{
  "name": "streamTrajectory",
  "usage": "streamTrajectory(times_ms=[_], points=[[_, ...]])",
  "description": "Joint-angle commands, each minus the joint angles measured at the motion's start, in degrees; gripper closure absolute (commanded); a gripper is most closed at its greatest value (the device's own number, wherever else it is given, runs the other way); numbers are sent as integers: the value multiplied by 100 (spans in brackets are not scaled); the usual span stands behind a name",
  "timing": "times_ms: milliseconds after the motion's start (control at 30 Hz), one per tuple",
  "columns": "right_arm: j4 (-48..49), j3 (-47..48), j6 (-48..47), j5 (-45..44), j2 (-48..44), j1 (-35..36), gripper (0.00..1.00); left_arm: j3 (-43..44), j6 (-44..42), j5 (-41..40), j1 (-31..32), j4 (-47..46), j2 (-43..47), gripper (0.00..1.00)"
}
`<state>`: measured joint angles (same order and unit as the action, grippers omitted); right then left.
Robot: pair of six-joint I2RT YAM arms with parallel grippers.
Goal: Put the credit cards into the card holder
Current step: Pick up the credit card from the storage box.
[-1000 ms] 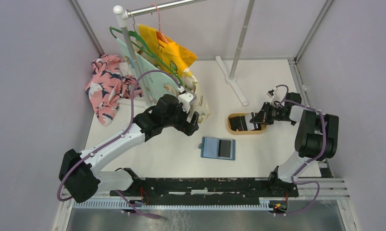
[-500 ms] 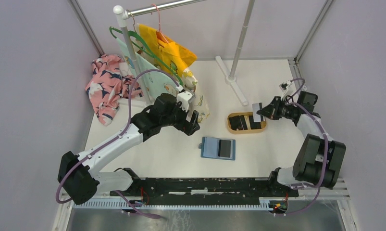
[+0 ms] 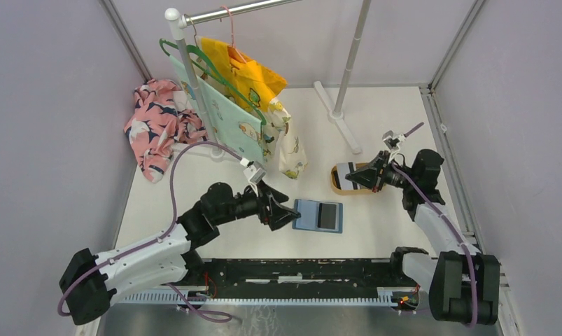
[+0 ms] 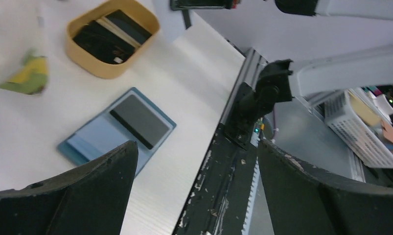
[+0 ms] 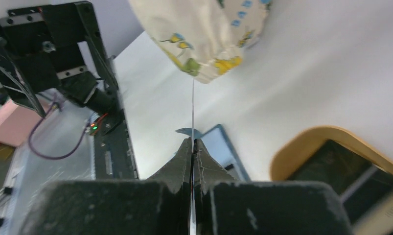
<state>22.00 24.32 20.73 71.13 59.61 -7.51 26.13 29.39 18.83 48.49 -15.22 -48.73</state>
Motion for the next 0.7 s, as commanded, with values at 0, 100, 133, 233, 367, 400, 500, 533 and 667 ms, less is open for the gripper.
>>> streamTrajectory(times_ms=[0, 100, 133, 233, 367, 400, 500, 533, 667], points=[[226, 510, 446, 355, 190, 611, 100, -422, 224, -512, 499, -1796, 134, 4], [-70, 757, 348, 346, 306, 1130, 100, -865, 225, -610, 526, -2494, 168, 4], [-71, 777, 270, 287, 270, 1280, 100, -1037, 265, -612, 527, -2850, 140, 5], [298, 727, 210, 116, 11, 1593, 100, -1471, 296, -612, 524, -3939, -126, 5], [1398, 475, 868, 53, -215, 1790, 100, -1589, 257, -547, 566, -4964, -805, 5], [1629, 396, 1044, 33, -245, 1803, 100, -1573, 252, -513, 585, -5198, -1000, 5], [2027, 164, 1262, -49, -309, 1838, 100, -1443, 125, -468, 750, -5844, -1698, 8], [2096, 111, 1255, -70, -326, 1847, 100, -1385, 88, -476, 810, -5994, -1902, 9], [2213, 7, 1251, -101, -412, 1849, 100, -1237, 24, -463, 930, -6508, -2570, 12]])
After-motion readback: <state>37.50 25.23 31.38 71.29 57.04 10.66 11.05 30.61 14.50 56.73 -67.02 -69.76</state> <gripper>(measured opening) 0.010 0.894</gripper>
